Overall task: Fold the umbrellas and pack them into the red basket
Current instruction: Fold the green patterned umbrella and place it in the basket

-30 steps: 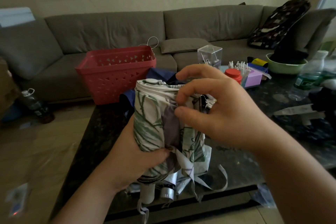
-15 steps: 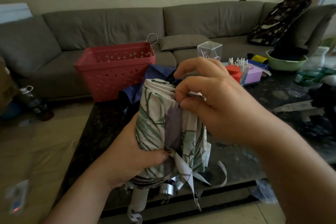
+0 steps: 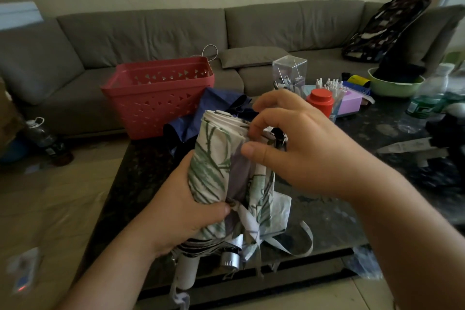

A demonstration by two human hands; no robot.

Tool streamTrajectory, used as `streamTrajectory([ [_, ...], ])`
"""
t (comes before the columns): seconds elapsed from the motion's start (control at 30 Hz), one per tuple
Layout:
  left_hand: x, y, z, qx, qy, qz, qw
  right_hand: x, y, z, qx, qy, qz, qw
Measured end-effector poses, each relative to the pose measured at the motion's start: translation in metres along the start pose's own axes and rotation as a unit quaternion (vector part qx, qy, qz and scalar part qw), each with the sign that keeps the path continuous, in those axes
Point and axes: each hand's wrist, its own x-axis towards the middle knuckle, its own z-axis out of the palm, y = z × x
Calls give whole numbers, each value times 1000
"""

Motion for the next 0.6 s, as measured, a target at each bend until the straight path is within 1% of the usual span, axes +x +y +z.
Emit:
streamTrajectory([
  [0.07, 0, 1, 3, -5, 5, 3, 1000, 2, 0, 5, 3, 30, -9, 1000],
  [0.1, -1, 1, 4, -14, -5, 6, 1000, 3, 1, 7, 41, 38, -4, 998],
  [0.13, -1, 1, 5, -25, -19, 10, 999, 4, 2, 7, 103, 36, 6, 994],
  [0.23, -2, 4, 4, -50, -61, 22, 997, 6, 12, 11, 287, 7, 17, 958],
  [0.27, -2, 4, 4, -57, -72, 22, 996, 6, 14, 14, 326, 3, 17, 945],
  [0.33, -1, 4, 6, -62, -81, 14, 995, 7, 19, 19, 365, 6, 25, 931],
  [0.4, 0, 2, 9, -48, -66, 9, 997, 8, 20, 21, 359, 14, 27, 933],
  [0.47, 3, 4, 13, -18, -32, 9, 999, 7, 17, 19, 330, 18, 28, 943],
  [0.5, 4, 4, 16, -2, -16, 10, 1000, 8, 14, 18, 294, 20, 28, 955],
  [0.57, 5, 2, 21, 19, 15, 6, 1000, 9, 6, 19, 177, 12, 21, 984],
  [0.6, 5, 2, 24, 18, 23, -2, 1000, 11, 4, 22, 123, 7, 21, 992],
])
